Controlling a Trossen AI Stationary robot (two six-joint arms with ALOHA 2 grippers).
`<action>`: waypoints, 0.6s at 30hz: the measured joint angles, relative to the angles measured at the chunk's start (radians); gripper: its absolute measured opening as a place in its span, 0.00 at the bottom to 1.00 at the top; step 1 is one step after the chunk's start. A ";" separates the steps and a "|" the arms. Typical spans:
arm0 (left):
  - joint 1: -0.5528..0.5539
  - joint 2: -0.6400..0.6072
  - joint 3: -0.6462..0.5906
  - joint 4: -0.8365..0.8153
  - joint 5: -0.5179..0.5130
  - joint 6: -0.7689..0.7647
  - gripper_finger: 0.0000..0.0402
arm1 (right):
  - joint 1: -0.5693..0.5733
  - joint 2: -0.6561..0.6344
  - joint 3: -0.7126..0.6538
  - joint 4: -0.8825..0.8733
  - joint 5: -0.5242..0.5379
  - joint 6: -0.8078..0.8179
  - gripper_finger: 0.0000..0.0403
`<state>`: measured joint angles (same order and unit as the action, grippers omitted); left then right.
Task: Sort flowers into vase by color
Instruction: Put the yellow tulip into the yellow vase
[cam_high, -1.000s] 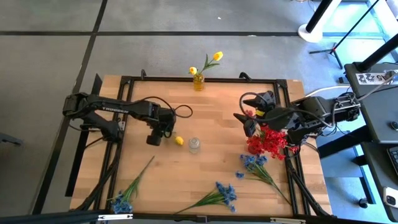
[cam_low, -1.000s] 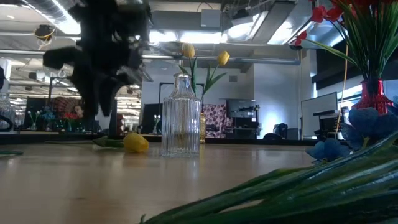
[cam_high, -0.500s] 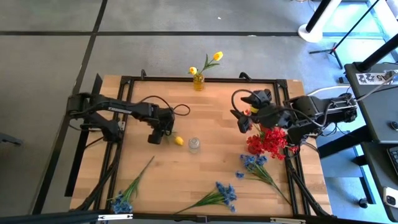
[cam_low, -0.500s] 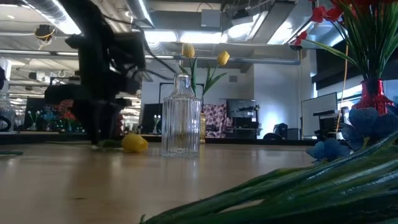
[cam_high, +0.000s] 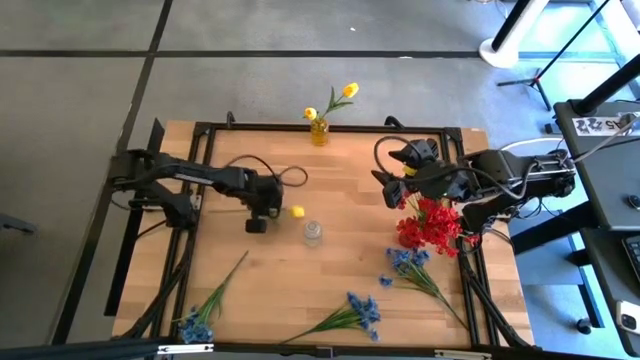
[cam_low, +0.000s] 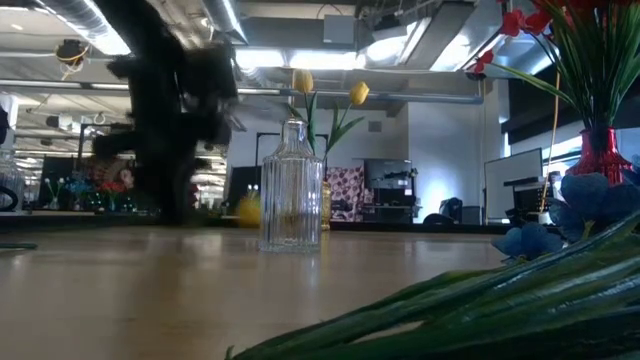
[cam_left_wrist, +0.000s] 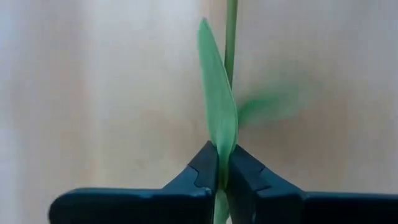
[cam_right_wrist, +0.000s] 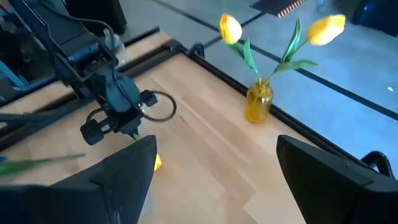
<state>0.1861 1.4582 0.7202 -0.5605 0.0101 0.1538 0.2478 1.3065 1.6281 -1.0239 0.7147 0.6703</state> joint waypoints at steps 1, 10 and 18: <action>0.001 -0.049 0.011 -0.015 -0.006 -0.016 0.03 | 0.000 -0.001 0.012 0.001 0.002 -0.006 0.82; 0.151 -0.478 0.095 0.177 -0.141 -0.207 0.01 | 0.000 -0.008 0.145 0.000 0.143 -0.129 0.82; 0.439 -0.518 0.082 0.750 -0.142 -0.305 0.01 | -0.007 -0.009 0.171 0.045 0.220 -0.151 0.82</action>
<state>0.6252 0.9400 0.8021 0.1897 -0.1320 -0.1513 0.2405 1.2980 1.7988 -0.9791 0.9344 0.5189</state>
